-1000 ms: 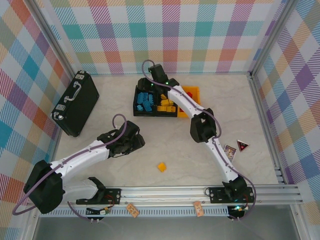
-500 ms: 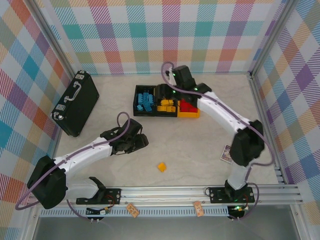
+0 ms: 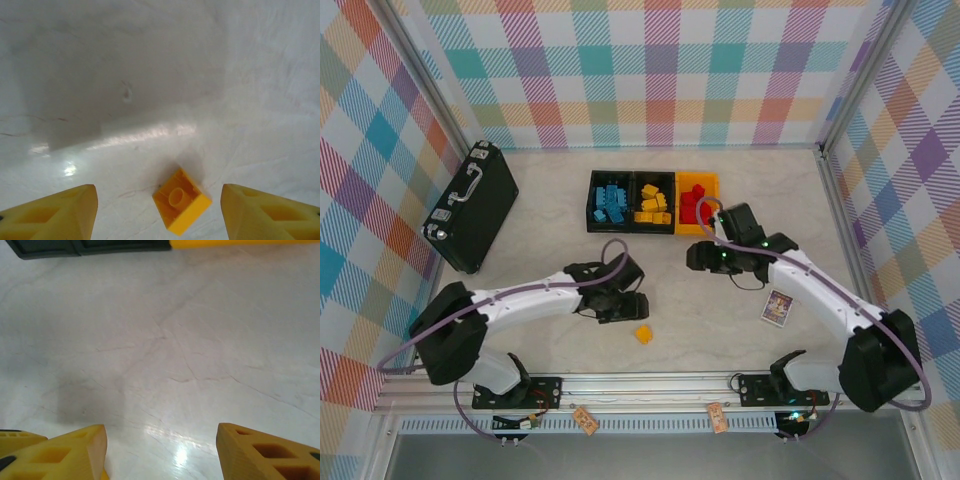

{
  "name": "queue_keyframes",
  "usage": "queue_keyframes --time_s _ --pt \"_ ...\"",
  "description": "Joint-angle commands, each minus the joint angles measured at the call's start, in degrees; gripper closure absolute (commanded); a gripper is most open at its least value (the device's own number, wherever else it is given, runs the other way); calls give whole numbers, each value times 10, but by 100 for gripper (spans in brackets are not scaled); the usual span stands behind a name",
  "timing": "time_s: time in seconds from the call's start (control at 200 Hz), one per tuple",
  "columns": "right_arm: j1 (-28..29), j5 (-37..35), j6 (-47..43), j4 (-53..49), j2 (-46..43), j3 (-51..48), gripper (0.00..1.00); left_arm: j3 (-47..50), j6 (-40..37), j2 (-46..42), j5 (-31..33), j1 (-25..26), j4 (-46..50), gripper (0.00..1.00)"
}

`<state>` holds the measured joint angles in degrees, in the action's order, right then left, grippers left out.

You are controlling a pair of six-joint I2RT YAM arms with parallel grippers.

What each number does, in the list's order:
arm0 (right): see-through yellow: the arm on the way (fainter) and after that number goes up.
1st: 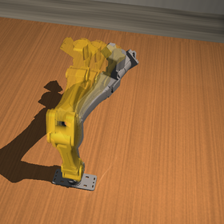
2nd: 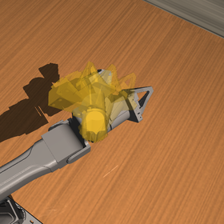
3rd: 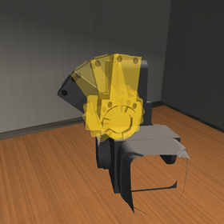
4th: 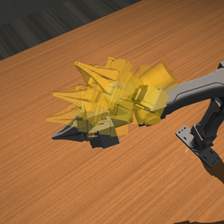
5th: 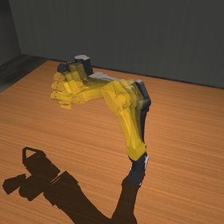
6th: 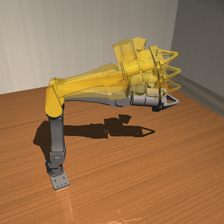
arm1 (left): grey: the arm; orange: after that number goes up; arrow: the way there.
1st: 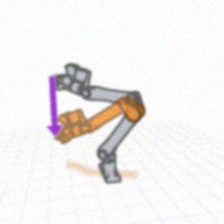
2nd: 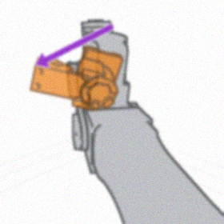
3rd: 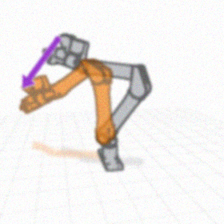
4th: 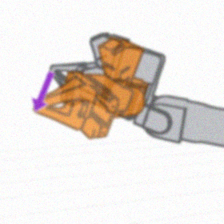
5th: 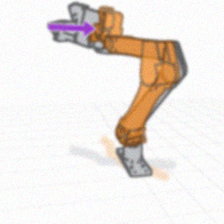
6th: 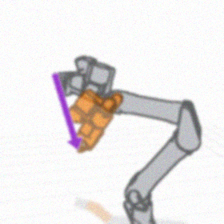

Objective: Sort the legos into containers by color
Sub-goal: Pick up the lego from the middle-left of the table.

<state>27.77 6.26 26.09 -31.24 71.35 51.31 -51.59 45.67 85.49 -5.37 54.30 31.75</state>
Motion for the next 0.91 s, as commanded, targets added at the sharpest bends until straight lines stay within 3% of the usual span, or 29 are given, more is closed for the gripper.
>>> queue_keyframes --time_s 0.0,0.41,0.56,0.9 --pt "-9 -5 1 -8 -26 -26 40 -46 -53 39 7 36 54 34" --pt "-14 36 20 -41 -98 -101 40 -117 -114 146 47 94 126 35" --pt "-14 91 25 -41 -111 -128 40 -115 -111 159 42 99 118 42" --pt "-14 116 45 -22 -120 -169 40 -114 -105 178 44 107 102 57"
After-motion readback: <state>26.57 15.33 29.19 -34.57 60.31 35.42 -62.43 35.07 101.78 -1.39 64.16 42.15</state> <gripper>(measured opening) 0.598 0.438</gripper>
